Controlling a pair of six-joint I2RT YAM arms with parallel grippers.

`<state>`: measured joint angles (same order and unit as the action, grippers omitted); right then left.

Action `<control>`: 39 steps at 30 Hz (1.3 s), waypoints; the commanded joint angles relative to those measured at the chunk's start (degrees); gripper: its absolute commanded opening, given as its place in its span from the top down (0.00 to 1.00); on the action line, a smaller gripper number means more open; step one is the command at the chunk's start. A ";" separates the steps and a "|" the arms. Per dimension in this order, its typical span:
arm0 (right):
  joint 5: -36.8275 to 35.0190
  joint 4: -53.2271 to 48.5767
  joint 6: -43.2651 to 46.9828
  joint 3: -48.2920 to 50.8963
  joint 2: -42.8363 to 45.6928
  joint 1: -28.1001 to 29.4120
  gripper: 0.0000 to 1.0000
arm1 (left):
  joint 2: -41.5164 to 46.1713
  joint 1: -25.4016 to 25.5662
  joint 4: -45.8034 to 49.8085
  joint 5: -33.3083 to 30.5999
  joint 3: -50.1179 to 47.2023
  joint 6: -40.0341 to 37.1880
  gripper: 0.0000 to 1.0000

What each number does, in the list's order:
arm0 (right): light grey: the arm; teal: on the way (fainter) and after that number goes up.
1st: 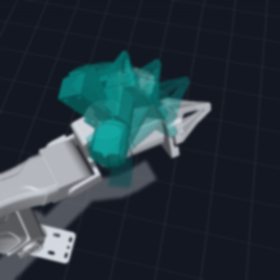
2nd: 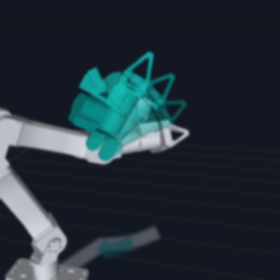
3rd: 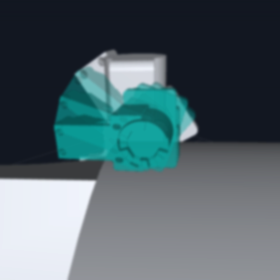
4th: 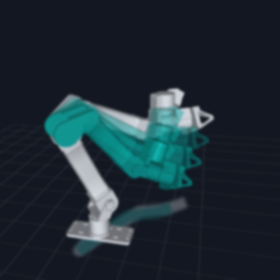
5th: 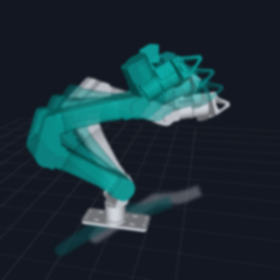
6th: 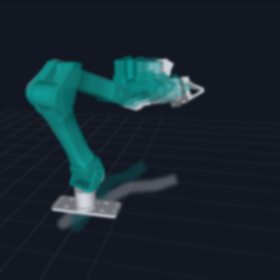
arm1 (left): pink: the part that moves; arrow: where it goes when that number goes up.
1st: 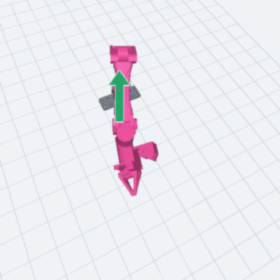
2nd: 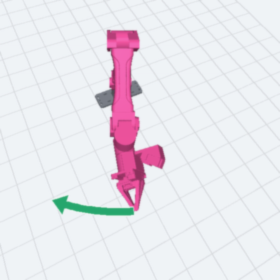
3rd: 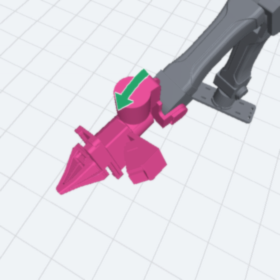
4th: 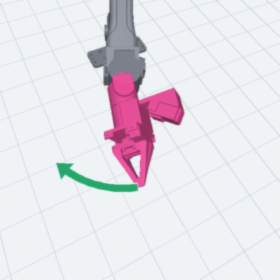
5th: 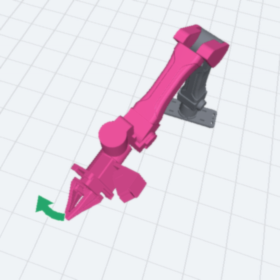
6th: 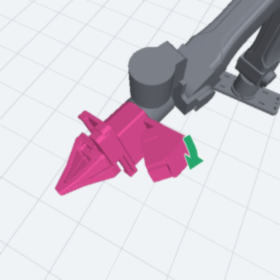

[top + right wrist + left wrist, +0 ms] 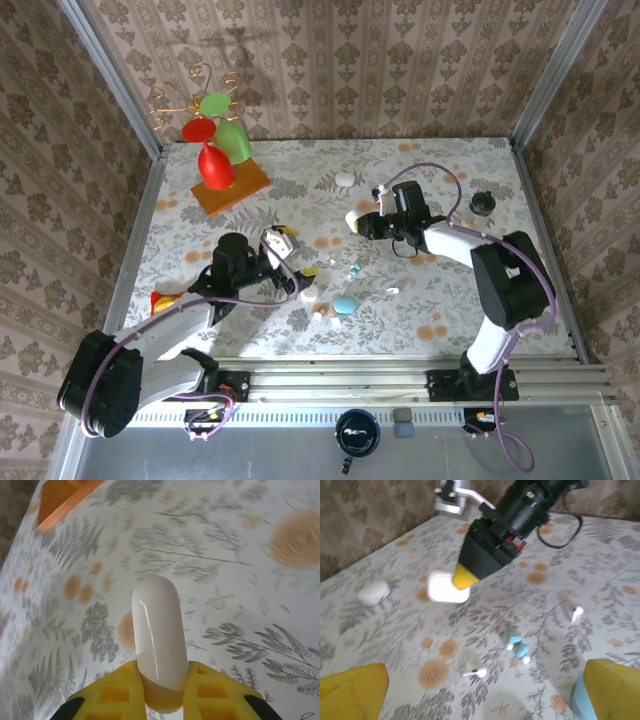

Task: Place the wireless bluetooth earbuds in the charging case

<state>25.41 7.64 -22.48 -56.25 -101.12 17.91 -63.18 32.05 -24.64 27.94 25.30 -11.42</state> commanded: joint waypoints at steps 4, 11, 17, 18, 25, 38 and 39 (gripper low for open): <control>0.02 5.15 -19.91 -1.49 -6.52 -3.73 0.98 | -0.29 0.48 8.12 -9.90 4.06 4.24 0.00; 0.21 4.61 -19.53 -2.02 -8.45 -5.79 0.67 | -2.65 0.71 10.08 -6.77 6.08 1.51 0.00; -5.03 -0.77 -11.40 -1.30 -1.11 -6.04 0.36 | -7.45 5.98 8.11 -2.74 7.60 -8.58 0.00; -6.06 -1.18 -10.58 -0.81 0.27 -6.31 0.32 | -8.54 7.24 7.69 -1.93 7.81 -10.55 0.00; -8.66 -1.38 -8.65 2.18 5.53 -7.67 0.23 | -16.76 13.52 2.59 6.91 8.63 -16.10 0.01; -5.43 -3.65 -9.04 1.19 3.66 -7.93 0.20 | -26.48 14.52 -1.05 10.42 8.12 -18.37 0.09; -5.00 -3.68 -8.93 0.91 3.18 -7.97 0.19 | -27.17 14.69 -0.87 10.64 8.10 -18.33 0.10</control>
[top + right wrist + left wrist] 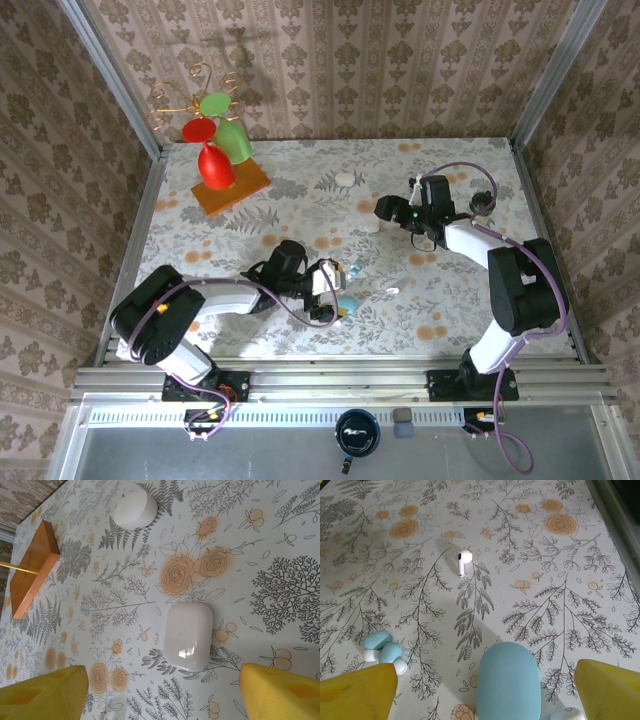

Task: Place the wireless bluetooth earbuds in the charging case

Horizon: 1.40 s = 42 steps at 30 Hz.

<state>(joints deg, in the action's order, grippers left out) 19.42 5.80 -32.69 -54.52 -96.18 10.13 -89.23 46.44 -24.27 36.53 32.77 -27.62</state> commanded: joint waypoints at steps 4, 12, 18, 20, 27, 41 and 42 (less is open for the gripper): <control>3.02 -0.77 0.44 -1.64 -3.00 -0.12 0.19 | -3.23 0.68 -4.50 1.36 -1.21 -1.06 0.16; 3.08 -0.70 0.50 -1.87 -2.90 -0.12 0.19 | -6.05 0.53 -7.92 -1.49 -3.42 -2.73 0.19; 2.86 -0.29 0.15 -1.03 -2.61 -0.14 0.19 | -7.26 0.43 -7.69 -0.50 -3.60 -2.35 0.30; 3.03 -0.09 0.08 -0.92 -2.61 -0.16 0.19 | -7.62 0.30 -7.33 -0.07 -3.34 -2.16 0.32; 4.10 0.32 -0.29 -0.86 -2.70 -0.20 0.19 | -9.24 -0.29 -3.84 3.19 -1.57 -3.03 0.40; 5.94 0.09 -1.51 0.31 -0.43 -0.38 0.19 | -6.97 -1.72 -9.34 3.25 -2.84 -0.27 0.60; 6.51 0.17 -1.71 0.49 0.13 -0.37 0.19 | -6.38 -1.86 -9.65 2.95 -3.02 0.01 0.61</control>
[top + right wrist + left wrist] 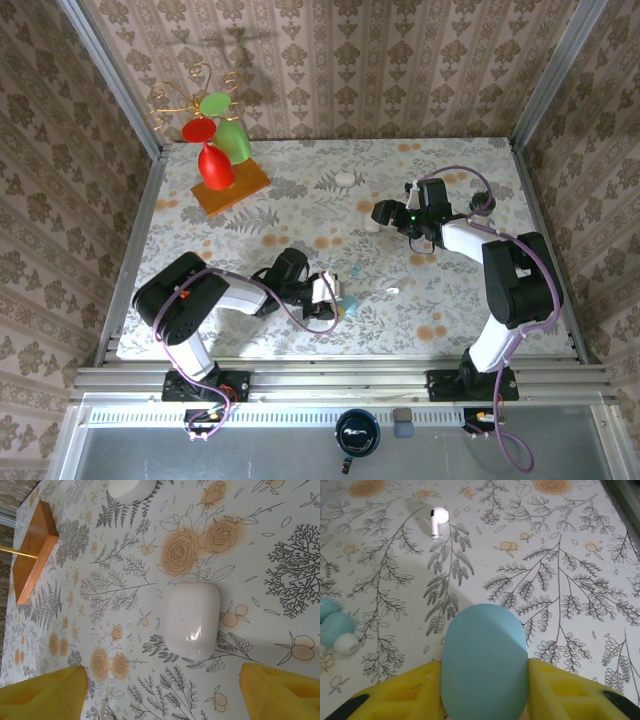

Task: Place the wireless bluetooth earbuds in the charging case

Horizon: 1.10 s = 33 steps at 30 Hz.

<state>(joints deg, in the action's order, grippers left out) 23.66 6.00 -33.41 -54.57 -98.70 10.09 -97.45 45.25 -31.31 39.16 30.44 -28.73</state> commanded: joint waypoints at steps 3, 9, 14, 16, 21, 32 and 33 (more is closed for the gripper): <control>4.32 1.30 -3.25 2.35 4.86 -0.35 0.20 | 3.83 -1.40 -2.44 0.10 -0.90 1.40 0.60; 13.52 8.56 -12.18 11.09 11.25 -0.25 0.21 | 7.33 -4.48 -2.44 -0.31 -1.79 1.96 0.59; 22.12 16.98 -16.79 19.05 14.15 1.73 0.22 | 9.54 -6.61 -2.36 -0.47 -0.67 3.50 0.59; 24.65 18.63 -17.91 20.10 14.18 3.70 0.22 | 10.17 -7.10 -2.26 -0.22 -0.10 3.98 0.58; 27.59 21.85 -20.46 18.94 10.31 9.90 0.23 | 11.26 -7.63 -2.96 1.34 0.94 5.45 0.58; 29.35 43.40 -35.83 18.96 0.10 13.22 0.46 | 12.61 -10.57 -11.64 3.24 -0.68 10.95 0.59; 29.34 43.16 -35.79 18.97 0.17 13.25 0.49 | 12.75 -10.54 -11.33 3.03 -0.81 10.55 0.59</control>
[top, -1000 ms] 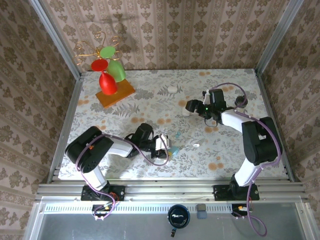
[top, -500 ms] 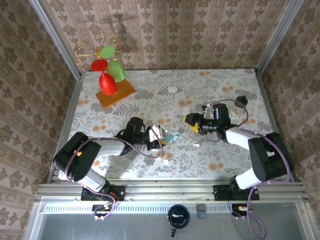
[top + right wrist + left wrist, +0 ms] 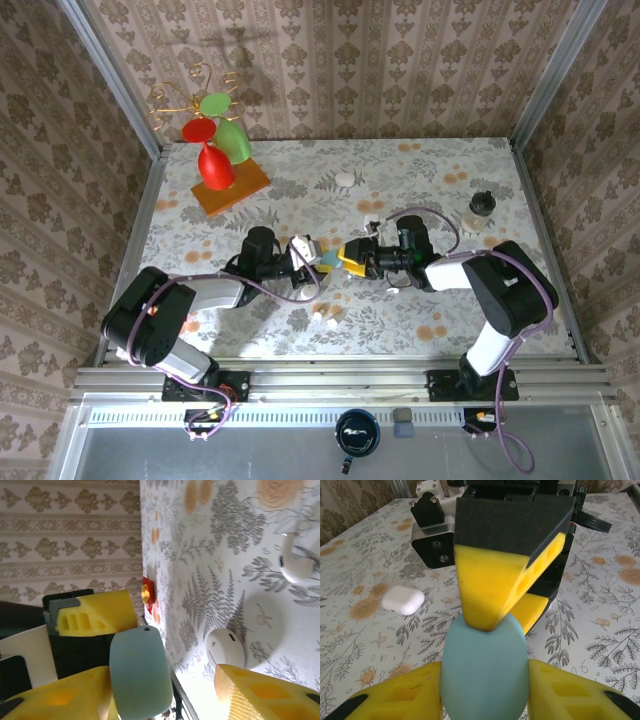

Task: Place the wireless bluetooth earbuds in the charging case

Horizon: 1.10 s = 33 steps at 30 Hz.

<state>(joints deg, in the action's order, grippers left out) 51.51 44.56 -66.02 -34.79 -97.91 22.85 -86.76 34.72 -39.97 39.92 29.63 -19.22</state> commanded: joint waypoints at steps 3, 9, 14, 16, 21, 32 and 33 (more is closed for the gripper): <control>1.58 3.75 -2.83 -1.01 -0.20 0.55 0.62 | 2.05 0.00 -1.28 1.64 0.07 -0.23 0.59; 2.12 2.84 -2.72 -1.25 0.17 0.74 0.80 | 1.91 0.34 0.18 0.56 0.91 -1.20 0.59; 1.71 2.29 -2.18 -1.01 0.85 0.70 0.87 | 1.73 0.60 -1.22 -0.58 0.51 -1.36 0.41; 1.43 2.04 -2.41 -1.07 1.42 0.50 0.87 | 2.27 0.61 -3.40 -1.24 -0.45 -0.43 0.28; 1.91 7.49 -6.61 -0.75 2.04 -0.35 0.88 | 4.31 0.48 -7.53 -2.26 -2.89 2.54 0.16; 3.49 30.32 -25.30 -2.49 -2.84 -0.96 0.95 | 6.53 -2.51 -18.90 1.05 -5.02 10.35 0.17; 3.65 30.26 -25.36 -2.56 -2.45 -0.95 0.97 | 6.31 -3.02 -20.11 1.90 -4.94 11.55 0.17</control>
<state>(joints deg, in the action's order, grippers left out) 53.25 68.27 -87.09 -35.94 -100.14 22.13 -81.23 32.77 -53.15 38.81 25.36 -12.75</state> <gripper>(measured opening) 0.230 0.833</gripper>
